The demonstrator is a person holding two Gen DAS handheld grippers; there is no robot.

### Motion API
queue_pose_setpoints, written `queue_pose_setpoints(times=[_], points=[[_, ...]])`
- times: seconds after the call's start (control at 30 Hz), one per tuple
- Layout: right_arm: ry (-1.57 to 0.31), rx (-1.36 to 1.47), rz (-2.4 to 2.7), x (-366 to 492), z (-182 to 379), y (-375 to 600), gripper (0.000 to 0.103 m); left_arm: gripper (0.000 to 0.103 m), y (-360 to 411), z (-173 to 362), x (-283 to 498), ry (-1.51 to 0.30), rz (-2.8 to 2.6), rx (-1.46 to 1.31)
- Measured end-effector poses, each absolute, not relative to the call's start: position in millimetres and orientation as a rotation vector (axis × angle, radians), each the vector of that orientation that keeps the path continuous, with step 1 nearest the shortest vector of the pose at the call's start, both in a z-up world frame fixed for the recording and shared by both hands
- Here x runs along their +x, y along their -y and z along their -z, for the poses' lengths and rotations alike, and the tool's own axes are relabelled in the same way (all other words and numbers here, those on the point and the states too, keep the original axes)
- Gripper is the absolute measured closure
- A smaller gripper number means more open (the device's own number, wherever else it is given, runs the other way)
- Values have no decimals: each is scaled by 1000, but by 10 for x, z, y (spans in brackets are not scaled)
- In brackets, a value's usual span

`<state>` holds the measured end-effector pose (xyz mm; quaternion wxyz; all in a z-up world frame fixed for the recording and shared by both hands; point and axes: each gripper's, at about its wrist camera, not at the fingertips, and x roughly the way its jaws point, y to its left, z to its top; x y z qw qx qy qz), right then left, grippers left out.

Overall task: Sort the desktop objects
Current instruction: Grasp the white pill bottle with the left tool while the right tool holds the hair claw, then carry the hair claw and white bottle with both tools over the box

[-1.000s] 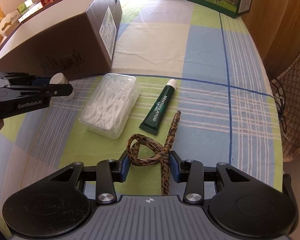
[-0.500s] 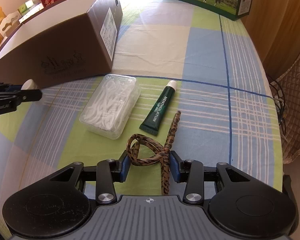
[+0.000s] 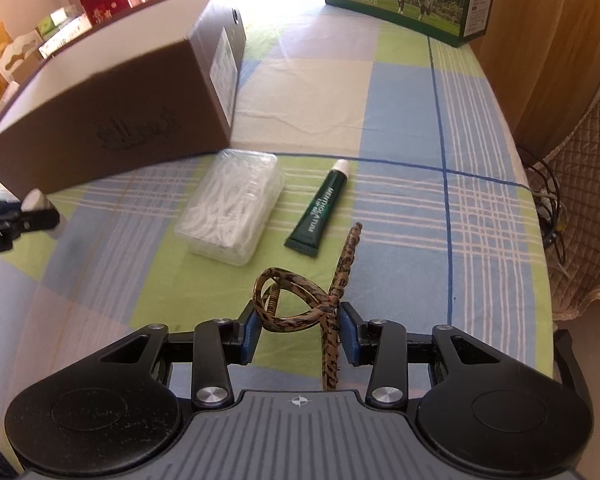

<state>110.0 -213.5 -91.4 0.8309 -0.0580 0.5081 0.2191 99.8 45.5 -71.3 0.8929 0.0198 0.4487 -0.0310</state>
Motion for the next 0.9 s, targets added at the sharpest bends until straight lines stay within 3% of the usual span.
queue_pose_setpoints(times=[0.9], points=[[-911,-144,-756,1127,159,1258,65,81,-766,96,897,-792,35,17]])
